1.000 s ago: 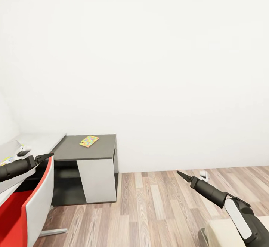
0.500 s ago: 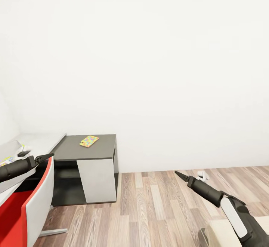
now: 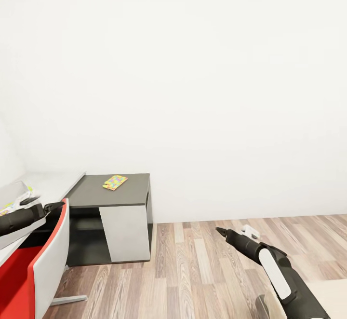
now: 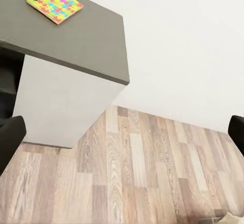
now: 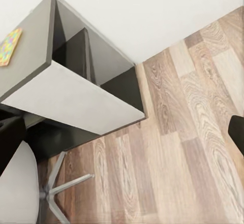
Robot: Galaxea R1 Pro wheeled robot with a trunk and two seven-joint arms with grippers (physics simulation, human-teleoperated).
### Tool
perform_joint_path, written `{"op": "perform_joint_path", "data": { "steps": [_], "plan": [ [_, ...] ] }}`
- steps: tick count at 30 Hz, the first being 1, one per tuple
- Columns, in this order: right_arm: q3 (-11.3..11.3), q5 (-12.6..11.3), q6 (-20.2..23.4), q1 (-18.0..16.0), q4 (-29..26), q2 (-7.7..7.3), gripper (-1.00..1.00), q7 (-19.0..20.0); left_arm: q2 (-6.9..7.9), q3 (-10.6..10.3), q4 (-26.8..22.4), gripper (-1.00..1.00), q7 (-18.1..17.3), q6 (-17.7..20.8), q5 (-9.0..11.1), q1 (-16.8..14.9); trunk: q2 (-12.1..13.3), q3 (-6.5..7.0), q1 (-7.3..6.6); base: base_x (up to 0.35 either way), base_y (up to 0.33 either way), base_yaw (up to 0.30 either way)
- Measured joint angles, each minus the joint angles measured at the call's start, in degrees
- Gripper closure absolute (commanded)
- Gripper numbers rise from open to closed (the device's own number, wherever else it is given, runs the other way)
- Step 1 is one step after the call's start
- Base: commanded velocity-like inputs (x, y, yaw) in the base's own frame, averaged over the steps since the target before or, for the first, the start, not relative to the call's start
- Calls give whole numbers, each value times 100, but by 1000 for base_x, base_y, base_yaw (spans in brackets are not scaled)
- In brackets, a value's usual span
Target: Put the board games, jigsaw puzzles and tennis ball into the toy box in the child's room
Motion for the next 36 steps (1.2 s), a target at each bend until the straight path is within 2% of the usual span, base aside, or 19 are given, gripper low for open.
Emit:
{"op": "perform_joint_path", "data": {
  "steps": [4,7,10,11,12,13,14,16,17,19,20,25,26,30,32,36],
  "plan": [
    [98,15,30,-52,17,28,-100,-86,-84,-79,-20,-100,217,7,-1,-58,0,0,0,0,0,0],
    [146,18,38,-77,35,44,-100,-142,-165,-200,-182,-100,565,97,8,-307,0,0,0,0,0,0],
    [172,22,34,-88,57,54,-100,-173,-217,-389,-291,-100,1126,335,-12,-710,0,0,0,0,0,0],
    [180,24,34,-90,59,56,-100,-183,-247,-517,-315,-100,1443,452,-21,-896,1,1,0,0,0,0],
    [206,22,30,-92,59,63,-100,-202,-323,-717,-334,-100,1874,587,-8,-1164,1,1,0,0,0,0],
    [245,22,22,-93,59,71,-100,-231,-424,-847,-324,-100,2082,643,-38,-1368,1,1,0,0,0,0],
    [298,20,19,-94,60,77,-100,-283,-580,-970,-290,-100,2245,682,-56,-1596,1,1,0,0,0,0],
    [364,20,13,-94,53,80,-100,-372,-792,-1094,-189,-100,2399,718,-100,-1847,1,0,0,0,0,0],
    [429,32,15,-94,48,83,-100,-491,-1009,-1207,-2,-100,2563,744,-111,-2084,1,1,0,0,0,0],
    [484,50,17,-96,42,85,-100,-640,-1220,-1303,280,-100,2771,761,-187,-2346,1,0,0,0,0,0],
    [523,67,20,-99,34,86,-100,-803,-1382,-1369,640,-100,2996,763,-243,-2615,2,1,1,0,0,0],
    [573,81,48,-102,17,84,-100,-1156,-1714,-1476,1803,-100,3548,732,-408,-3292,1,0,0,0,0,0],
    [583,79,58,-103,10,81,-100,-1233,-1849,-1495,2236,-100,3669,708,-463,-3497,1,0,0,0,0,0],
    [604,74,70,-103,-2,65,-100,-1297,-2084,-1561,2764,-100,3803,628,-640,-3738,0,0,0,0,0,0],
    [646,73,74,-103,-8,52,-100,-1280,-2173,-1664,2931,-100,3848,575,-765,-3816,1,0,0,0,0,0],
    [746,72,75,-103,-15,27,-100,-1121,-2222,-1810,3052,-100,3875,519,-879,-3874,-1,0,-1,77,52,0]
  ]
}}
